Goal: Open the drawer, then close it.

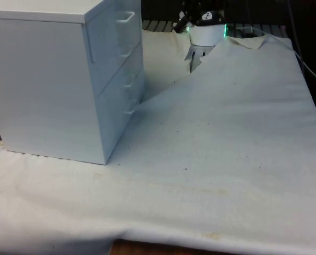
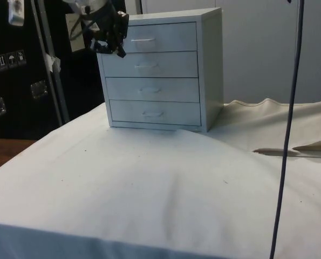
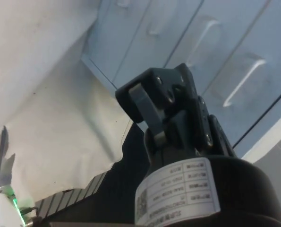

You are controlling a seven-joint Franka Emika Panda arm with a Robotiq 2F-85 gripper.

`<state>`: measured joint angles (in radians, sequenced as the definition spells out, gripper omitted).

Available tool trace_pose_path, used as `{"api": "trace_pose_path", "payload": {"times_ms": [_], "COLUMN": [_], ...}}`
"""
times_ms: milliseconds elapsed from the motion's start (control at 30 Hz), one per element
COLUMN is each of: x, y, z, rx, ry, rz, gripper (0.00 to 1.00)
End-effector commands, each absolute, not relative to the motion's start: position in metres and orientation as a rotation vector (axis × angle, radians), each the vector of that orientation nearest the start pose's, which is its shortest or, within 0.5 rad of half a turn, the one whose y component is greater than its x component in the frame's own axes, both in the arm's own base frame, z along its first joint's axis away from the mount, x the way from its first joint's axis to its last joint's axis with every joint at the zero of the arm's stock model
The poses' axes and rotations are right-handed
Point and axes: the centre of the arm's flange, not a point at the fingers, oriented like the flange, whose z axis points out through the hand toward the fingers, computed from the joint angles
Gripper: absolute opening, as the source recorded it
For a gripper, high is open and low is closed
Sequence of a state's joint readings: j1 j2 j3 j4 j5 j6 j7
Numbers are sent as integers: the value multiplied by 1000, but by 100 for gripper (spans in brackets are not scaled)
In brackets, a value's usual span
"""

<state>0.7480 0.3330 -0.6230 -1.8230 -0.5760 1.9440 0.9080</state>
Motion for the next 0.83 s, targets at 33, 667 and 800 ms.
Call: {"api": "trace_pose_path", "payload": {"times_ms": [33,667,800], "x": [613,614,614], "y": [71,77,76], "z": [388,385,385], "rx": [2355,2347,2345], "ry": [-612,-606,-605], "rz": [264,265,267], "gripper": [0,75,96]}}
